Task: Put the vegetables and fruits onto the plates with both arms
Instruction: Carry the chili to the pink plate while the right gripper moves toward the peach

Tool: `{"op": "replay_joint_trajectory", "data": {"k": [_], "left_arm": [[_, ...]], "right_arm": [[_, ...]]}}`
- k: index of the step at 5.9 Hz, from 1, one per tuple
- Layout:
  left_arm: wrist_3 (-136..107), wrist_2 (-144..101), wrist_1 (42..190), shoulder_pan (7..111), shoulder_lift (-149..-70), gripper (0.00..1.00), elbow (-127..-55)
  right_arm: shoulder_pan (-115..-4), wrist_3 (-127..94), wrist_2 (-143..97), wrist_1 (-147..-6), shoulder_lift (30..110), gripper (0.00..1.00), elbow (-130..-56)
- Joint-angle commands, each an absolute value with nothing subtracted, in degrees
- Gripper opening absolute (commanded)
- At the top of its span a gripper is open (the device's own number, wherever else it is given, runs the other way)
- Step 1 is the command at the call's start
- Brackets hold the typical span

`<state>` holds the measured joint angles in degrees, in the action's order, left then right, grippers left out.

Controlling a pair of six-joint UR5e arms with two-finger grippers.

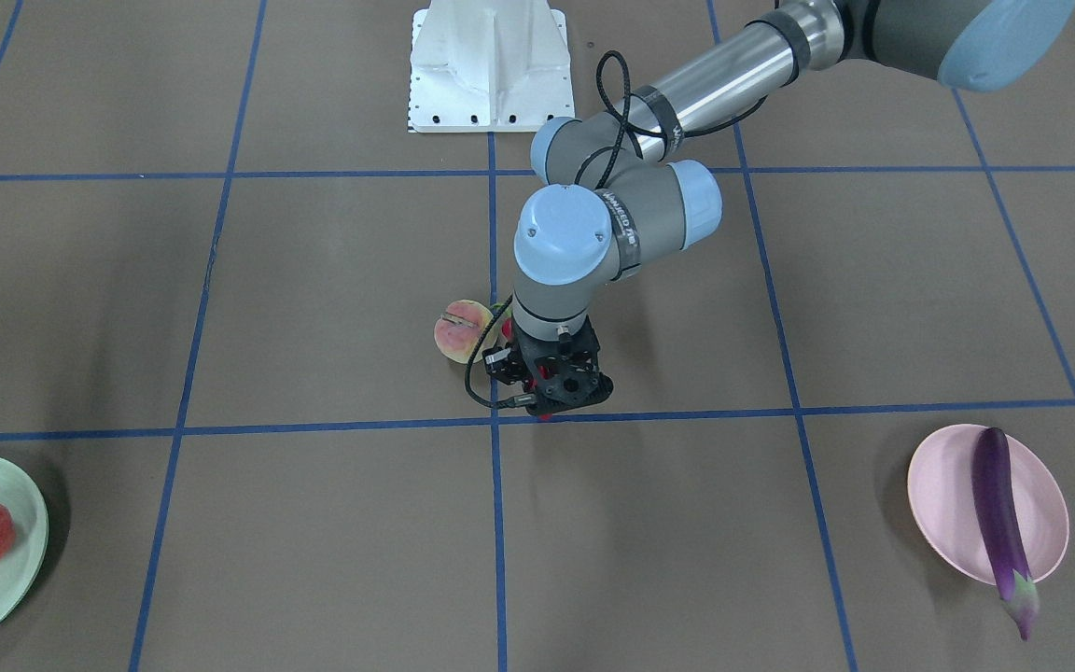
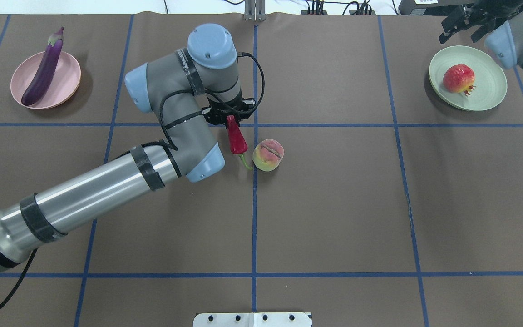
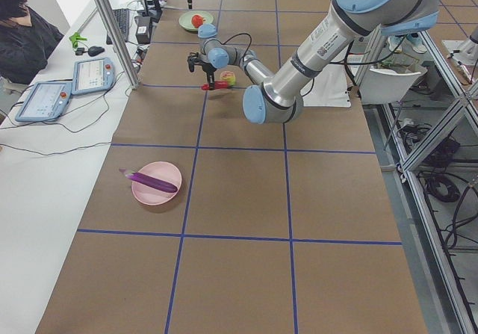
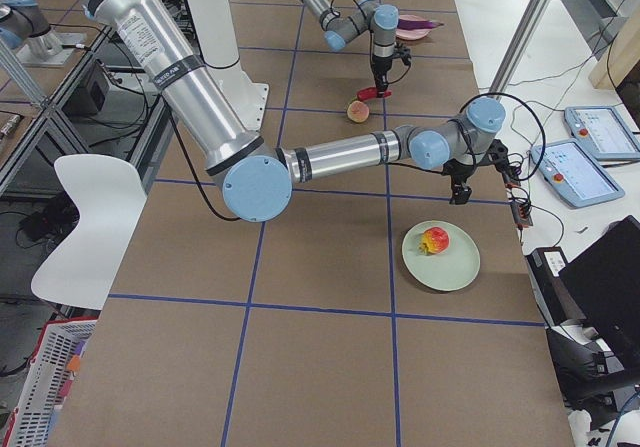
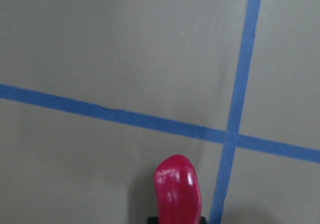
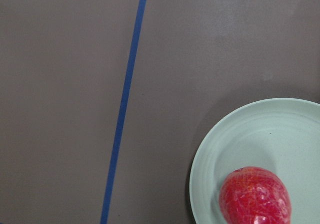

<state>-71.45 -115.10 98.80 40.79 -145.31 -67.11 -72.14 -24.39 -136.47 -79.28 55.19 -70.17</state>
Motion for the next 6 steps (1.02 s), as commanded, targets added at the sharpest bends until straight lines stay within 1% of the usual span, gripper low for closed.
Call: {"op": "replay_joint_trajectory", "data": {"k": [1,2,3,4,5,6], "left_arm": [[-58.0,-116.8,92.0,49.3,-145.0,0.00,-67.1],[-47.7,-116.7,88.7,54.8,-144.8,0.00,-66.5],[-38.7,-116.5,86.7,60.4,-143.6,0.00,-64.4],[-29.7,-116.0,87.1,63.9,-143.3,0.00,-59.2],[-26.1,-109.2,88.3,64.7,-143.3,0.00,-55.5],[-26.0,-107.1,94.1,64.7,-143.3,0.00,-50.2]], "right_arm": [[-67.6,-38.2,-136.0,-79.8,54.7,0.99,-76.3],[-65.1,-44.8,-135.5,-79.8,53.4,0.99,-78.6],[-62.0,-53.3,-135.0,-79.8,50.5,0.99,-78.6],[-56.7,-60.7,-130.7,-79.8,47.2,0.99,-78.5],[-51.4,-66.3,-125.2,-79.9,44.1,0.99,-78.1],[-49.0,-70.8,-124.3,-80.1,42.3,0.99,-77.9]]}}
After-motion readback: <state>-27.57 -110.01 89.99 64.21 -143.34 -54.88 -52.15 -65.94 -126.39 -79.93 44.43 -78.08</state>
